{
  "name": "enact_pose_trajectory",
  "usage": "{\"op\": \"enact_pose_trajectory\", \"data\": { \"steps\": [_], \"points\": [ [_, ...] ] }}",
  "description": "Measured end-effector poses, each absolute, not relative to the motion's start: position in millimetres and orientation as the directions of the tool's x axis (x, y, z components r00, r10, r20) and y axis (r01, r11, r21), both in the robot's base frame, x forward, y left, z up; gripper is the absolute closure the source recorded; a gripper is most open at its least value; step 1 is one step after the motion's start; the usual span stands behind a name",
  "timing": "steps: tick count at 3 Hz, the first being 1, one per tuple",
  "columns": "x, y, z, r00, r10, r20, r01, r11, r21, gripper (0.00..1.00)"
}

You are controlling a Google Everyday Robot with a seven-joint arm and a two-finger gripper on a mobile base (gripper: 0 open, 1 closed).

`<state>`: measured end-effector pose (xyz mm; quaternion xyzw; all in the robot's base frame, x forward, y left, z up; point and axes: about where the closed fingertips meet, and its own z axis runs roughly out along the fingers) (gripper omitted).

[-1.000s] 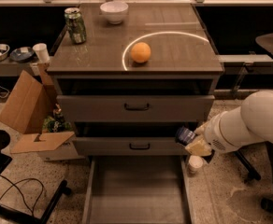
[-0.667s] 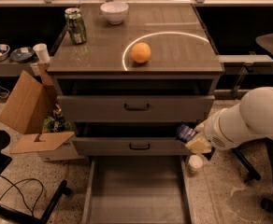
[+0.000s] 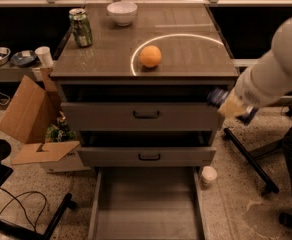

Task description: Pick rxbar blueberry from bottom drawer and place on counter

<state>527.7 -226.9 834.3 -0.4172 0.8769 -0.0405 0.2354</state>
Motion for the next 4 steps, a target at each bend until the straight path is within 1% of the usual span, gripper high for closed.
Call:
{"op": "enact_pose_trajectory", "data": {
  "steps": [1, 2, 3, 4],
  "points": [
    [577, -234, 904, -0.528, -0.748, -0.402, -0.658, 0.659, -0.363, 1.0],
    [634, -234, 959, -0.465, -0.753, -0.466, -0.604, 0.654, -0.455, 1.0],
    [706, -225, 996, -0.336, -0.735, -0.589, -0.539, 0.662, -0.52, 1.0],
    [772, -201, 999, -0.221, -0.716, -0.662, -0.54, 0.655, -0.529, 1.0]
  ]
}}
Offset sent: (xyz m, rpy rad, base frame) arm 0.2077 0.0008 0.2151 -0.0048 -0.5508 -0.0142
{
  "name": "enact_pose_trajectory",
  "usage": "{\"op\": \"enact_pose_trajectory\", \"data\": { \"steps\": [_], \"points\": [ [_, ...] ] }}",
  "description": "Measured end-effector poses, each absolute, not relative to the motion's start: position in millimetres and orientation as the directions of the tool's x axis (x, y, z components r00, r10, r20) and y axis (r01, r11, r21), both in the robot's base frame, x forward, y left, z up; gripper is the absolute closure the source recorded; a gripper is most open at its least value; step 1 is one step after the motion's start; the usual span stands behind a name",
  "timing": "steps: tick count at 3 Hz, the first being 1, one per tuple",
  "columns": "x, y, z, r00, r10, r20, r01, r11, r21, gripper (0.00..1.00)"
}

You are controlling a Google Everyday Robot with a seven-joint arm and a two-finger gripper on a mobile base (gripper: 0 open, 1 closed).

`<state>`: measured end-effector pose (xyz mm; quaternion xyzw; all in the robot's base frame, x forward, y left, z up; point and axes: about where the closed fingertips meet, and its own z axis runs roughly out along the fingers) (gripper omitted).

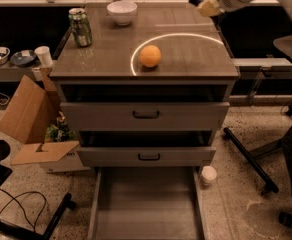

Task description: Pick rxbar blueberry from bottom drawer and place on counter

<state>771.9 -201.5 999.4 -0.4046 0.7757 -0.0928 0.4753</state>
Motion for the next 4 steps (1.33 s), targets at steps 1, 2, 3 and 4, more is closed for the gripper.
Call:
{"op": "enact_pose_trajectory", "data": {
  "steps": [1, 2, 3, 4],
  "points": [
    [831, -183, 975, -0.164, -0.691, -0.704, -0.562, 0.652, -0.509, 1.0],
    [874, -180, 943, -0.169, -0.642, -0.748, -0.573, 0.682, -0.455, 1.0],
    [882, -197, 959, -0.16, -0.614, -0.773, -0.536, 0.712, -0.454, 0.82],
    [882, -197, 959, -0.159, -0.614, -0.773, -0.536, 0.711, -0.454, 0.58]
  ]
}}
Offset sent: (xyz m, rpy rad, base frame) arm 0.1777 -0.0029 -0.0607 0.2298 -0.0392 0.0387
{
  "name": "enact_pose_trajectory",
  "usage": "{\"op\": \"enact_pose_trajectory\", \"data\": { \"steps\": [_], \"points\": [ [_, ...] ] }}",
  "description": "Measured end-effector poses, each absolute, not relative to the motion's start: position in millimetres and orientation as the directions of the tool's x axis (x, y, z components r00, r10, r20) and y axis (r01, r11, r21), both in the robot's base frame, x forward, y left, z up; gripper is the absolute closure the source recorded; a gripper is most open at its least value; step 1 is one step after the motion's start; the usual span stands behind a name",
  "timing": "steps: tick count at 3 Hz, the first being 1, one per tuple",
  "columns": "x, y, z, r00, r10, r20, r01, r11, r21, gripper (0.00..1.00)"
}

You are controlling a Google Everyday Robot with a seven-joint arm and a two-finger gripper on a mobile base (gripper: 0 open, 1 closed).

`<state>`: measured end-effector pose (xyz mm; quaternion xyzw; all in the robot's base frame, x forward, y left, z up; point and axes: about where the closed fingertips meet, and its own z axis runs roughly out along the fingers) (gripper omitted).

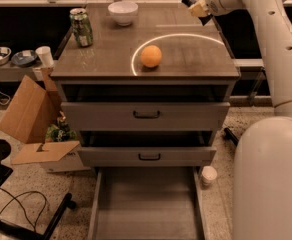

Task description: Pick rxbar blueberry from bottom drawer and place on counter

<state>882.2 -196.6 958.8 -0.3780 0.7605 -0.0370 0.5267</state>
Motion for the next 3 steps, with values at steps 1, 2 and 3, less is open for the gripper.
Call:
{"op": "enact_pose_trajectory", "data": {
  "steps": [1, 2, 3],
  "points": [
    [882.2, -196.6, 958.8, -0.16, -0.614, -0.773, -0.536, 0.711, -0.454, 0.35],
    [882.2, -196.6, 958.8, -0.16, -0.614, -0.773, -0.536, 0.711, -0.454, 0.13],
    [882.2, -196.5, 958.7, -0.16, -0.614, -0.773, -0.536, 0.711, -0.454, 0.0]
  ]
}}
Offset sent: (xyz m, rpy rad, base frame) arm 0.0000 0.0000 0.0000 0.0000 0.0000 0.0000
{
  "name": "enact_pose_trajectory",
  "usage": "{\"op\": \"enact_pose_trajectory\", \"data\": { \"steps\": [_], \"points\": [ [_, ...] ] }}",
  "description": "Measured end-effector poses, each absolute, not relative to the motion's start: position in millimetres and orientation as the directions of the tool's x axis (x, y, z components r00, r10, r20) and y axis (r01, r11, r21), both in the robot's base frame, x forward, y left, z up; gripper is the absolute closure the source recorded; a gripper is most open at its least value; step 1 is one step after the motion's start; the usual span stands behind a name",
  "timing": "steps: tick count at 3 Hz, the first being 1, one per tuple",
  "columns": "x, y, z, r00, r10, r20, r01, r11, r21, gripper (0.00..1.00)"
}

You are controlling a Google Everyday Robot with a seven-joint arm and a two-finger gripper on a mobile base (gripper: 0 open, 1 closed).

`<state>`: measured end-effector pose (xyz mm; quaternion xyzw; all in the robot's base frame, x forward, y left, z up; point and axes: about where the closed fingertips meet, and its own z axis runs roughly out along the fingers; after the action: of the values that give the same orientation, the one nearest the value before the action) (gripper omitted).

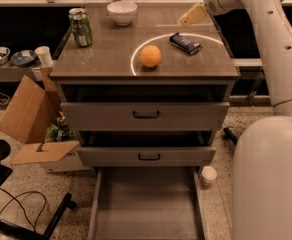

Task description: Pick rxbar blueberry from bottom drawer and place on counter

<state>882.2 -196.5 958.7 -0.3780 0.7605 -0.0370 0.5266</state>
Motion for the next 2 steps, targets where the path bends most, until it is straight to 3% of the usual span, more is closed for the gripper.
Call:
{"op": "enact_pose_trajectory", "data": {
  "steps": [2],
  "points": [
    [855, -199, 1028, -0.097, -0.669, -0.737, -0.482, 0.679, -0.553, 0.0]
  ]
}}
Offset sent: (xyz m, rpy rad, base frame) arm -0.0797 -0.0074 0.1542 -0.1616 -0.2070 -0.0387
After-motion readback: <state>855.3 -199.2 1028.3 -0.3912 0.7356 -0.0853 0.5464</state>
